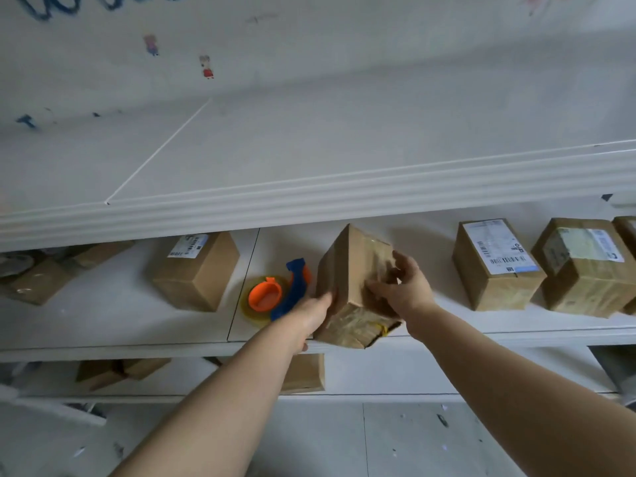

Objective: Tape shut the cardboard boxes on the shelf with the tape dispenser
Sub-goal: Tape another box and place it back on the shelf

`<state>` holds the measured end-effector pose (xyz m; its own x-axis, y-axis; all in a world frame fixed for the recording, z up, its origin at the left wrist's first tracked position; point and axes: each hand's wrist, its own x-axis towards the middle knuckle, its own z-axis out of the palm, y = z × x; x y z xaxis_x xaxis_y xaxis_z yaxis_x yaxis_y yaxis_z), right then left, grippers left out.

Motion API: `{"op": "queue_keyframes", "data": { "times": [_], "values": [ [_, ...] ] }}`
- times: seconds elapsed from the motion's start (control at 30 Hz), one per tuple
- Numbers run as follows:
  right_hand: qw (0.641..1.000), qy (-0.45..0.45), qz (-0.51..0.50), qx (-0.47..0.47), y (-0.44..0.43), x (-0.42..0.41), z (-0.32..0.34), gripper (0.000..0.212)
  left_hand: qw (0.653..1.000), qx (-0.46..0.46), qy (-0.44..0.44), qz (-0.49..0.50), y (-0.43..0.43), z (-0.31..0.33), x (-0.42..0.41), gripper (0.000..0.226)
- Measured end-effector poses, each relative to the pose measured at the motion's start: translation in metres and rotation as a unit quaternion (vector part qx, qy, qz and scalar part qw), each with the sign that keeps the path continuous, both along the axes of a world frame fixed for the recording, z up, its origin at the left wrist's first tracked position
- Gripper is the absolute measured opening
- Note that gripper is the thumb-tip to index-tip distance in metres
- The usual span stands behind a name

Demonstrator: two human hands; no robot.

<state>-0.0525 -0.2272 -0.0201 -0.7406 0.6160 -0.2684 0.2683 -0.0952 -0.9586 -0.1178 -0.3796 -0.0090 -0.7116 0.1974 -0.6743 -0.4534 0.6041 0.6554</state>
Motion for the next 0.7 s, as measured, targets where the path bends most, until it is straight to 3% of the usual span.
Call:
{"op": "queue_keyframes", "data": {
  "times": [0.07,0.2,0.27,0.37,0.43,0.5,0.57,0.63,0.7],
  "values": [
    [1.000,-0.011,-0.022,-0.013,0.000,0.000,-0.004,0.090,0.999,-0.015,0.035,0.038,0.003,-0.001,-0.004,0.048],
    [0.996,-0.006,0.029,-0.089,-0.001,-0.001,-0.008,0.041,0.993,0.085,-0.030,0.080,0.003,0.002,-0.010,0.073],
    [0.991,0.027,0.035,-0.123,0.001,0.000,-0.009,0.034,0.991,0.100,-0.055,0.077,0.002,-0.004,-0.009,0.073],
    [0.994,-0.036,0.021,-0.104,0.011,0.009,-0.010,0.052,0.995,0.074,-0.018,0.068,0.002,-0.012,-0.011,0.067],
    [0.981,-0.126,0.045,-0.143,0.018,0.019,-0.015,0.070,0.993,0.083,-0.002,0.080,0.003,-0.016,-0.013,0.059],
    [0.968,-0.148,0.059,-0.195,0.021,0.025,-0.020,0.073,0.986,0.113,-0.011,0.119,0.004,-0.020,-0.012,0.045],
    [0.975,-0.102,0.033,-0.195,0.020,0.023,-0.018,0.062,0.991,0.061,0.039,0.115,0.006,-0.026,-0.008,0.036],
    [0.987,-0.050,-0.009,-0.153,0.022,0.017,-0.019,0.059,0.985,-0.085,0.138,0.057,0.013,-0.030,-0.007,0.041],
    [0.992,-0.015,-0.015,-0.127,0.027,0.013,-0.017,0.060,0.982,-0.082,0.157,0.067,0.022,-0.030,-0.008,0.040]
  ]
}}
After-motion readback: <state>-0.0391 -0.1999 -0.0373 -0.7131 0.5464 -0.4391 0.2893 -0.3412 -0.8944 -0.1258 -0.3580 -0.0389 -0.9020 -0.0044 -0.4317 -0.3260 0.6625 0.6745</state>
